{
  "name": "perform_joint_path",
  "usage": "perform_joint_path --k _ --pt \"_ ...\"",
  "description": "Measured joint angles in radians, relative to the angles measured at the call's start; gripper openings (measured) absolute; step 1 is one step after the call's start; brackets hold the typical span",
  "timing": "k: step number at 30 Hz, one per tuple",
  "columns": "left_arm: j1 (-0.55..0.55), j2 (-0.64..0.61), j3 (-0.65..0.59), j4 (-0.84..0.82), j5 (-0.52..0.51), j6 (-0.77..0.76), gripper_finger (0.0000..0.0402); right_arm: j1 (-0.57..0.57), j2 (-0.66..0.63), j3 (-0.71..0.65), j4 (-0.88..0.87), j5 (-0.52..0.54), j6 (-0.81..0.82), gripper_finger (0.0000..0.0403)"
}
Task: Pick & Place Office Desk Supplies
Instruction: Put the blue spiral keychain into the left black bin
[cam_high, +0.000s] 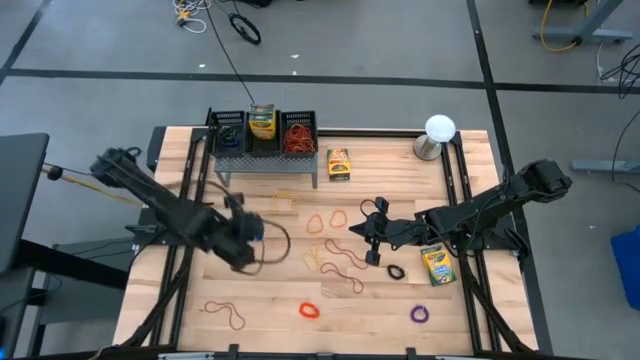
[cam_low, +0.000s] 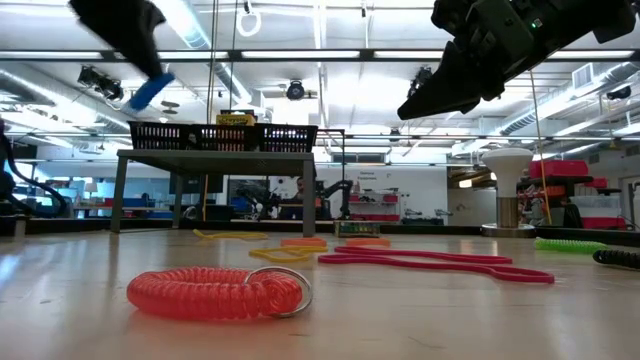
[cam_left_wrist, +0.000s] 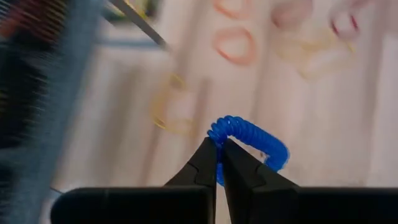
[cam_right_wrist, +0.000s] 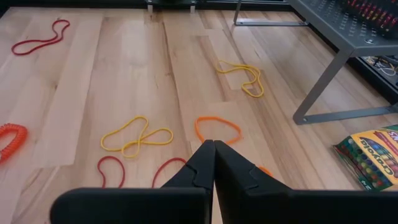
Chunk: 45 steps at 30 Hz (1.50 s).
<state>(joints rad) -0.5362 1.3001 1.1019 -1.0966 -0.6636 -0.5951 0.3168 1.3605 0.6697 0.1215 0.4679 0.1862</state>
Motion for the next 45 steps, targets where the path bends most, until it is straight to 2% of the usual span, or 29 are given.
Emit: perform_joint_path --k 5,8,12,17,22,28,33,39,42,45 --pt "0.116 -0.137 0.054 -0.004 -0.166 0.111 0.0011 0.0 0.0 0.0 0.0 0.0 0.0 0.0011" --pt "0.229 -0.192 0.108 -0.003 -0.252 0.204 0.0011 0.0 0.0 0.0 0.0 0.0 0.0 0.0011" --pt "0.423 -0.24 0.168 0.002 -0.284 0.326 0.0011 0.0 0.0 0.0 0.0 0.0 0.0 0.0011" --pt "0.682 -0.282 0.184 0.006 -0.298 0.434 0.0012 0.0 0.0 0.0 0.0 0.0 0.0 0.0011" --pt "0.917 -0.293 0.172 0.071 -0.253 0.545 0.0012 0.0 0.0 0.0 0.0 0.0 0.0 0.0011" --pt "1.128 -0.266 0.101 0.224 -0.066 0.642 0.0012 0.0 0.0 0.0 0.0 0.0 0.0 0.0011" --pt "1.224 -0.21 0.057 0.244 -0.024 0.656 0.0013 0.0 0.0 0.0 0.0 0.0 0.0 0.0011" --pt "1.258 -0.162 0.014 0.24 -0.006 0.659 0.0015 0.0 0.0 0.0 0.0 0.0 0.0 0.0011" --pt "1.258 -0.163 0.01 0.226 -0.011 0.663 0.0035 0.0 0.0 0.0 0.0 0.0 0.0 0.0011" --pt "1.258 -0.174 0.009 0.197 -0.008 0.653 0.0073 0.0 0.0 0.0 0.0 0.0 0.0 0.0011"
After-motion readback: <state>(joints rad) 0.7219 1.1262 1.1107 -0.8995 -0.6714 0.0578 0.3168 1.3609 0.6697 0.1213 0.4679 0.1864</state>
